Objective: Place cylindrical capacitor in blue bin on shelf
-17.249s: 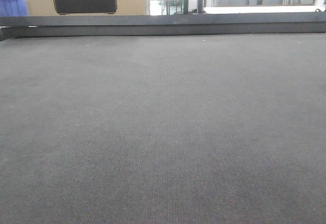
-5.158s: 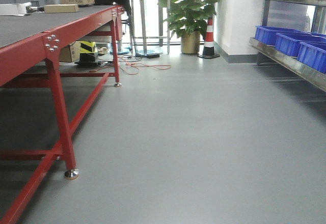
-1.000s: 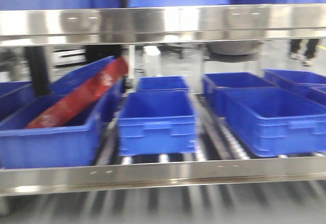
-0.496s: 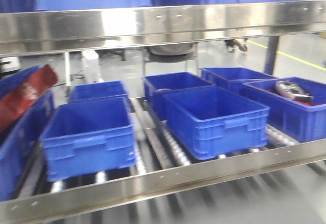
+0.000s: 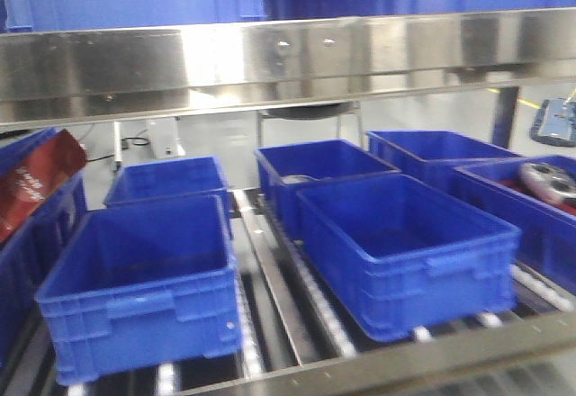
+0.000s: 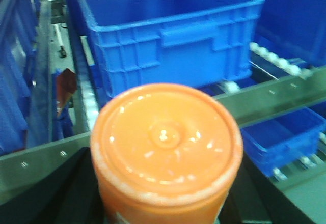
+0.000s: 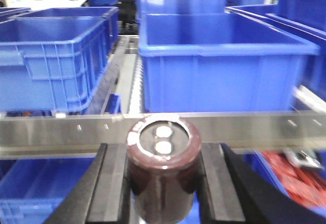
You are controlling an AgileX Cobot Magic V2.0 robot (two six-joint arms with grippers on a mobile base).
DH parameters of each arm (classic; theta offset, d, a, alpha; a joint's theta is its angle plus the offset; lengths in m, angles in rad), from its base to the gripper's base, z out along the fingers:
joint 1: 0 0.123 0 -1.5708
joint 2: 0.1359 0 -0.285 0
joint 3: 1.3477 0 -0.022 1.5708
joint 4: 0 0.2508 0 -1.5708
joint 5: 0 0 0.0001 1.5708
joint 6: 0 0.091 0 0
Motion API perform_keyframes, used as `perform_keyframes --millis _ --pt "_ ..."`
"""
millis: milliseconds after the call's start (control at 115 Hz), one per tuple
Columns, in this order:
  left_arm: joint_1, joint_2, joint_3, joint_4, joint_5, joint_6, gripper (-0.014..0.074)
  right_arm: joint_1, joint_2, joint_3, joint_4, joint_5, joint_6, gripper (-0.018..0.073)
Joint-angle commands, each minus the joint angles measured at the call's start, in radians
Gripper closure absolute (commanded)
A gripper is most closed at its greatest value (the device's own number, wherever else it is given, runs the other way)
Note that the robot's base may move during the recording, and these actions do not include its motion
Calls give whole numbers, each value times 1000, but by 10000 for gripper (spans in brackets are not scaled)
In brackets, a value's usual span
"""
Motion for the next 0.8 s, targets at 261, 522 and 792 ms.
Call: perform_keyframes --millis 261,522,792 --pt "-6 -5 -4 -2 -15 1 707 2 -3 -7 -7 -30 -4 713" --pt "-6 -5 -4 -2 -15 1 707 2 -3 -7 -7 -30 -4 713" --pt "-6 -5 -4 -2 -15 1 707 2 -3 -7 -7 -30 -4 713"
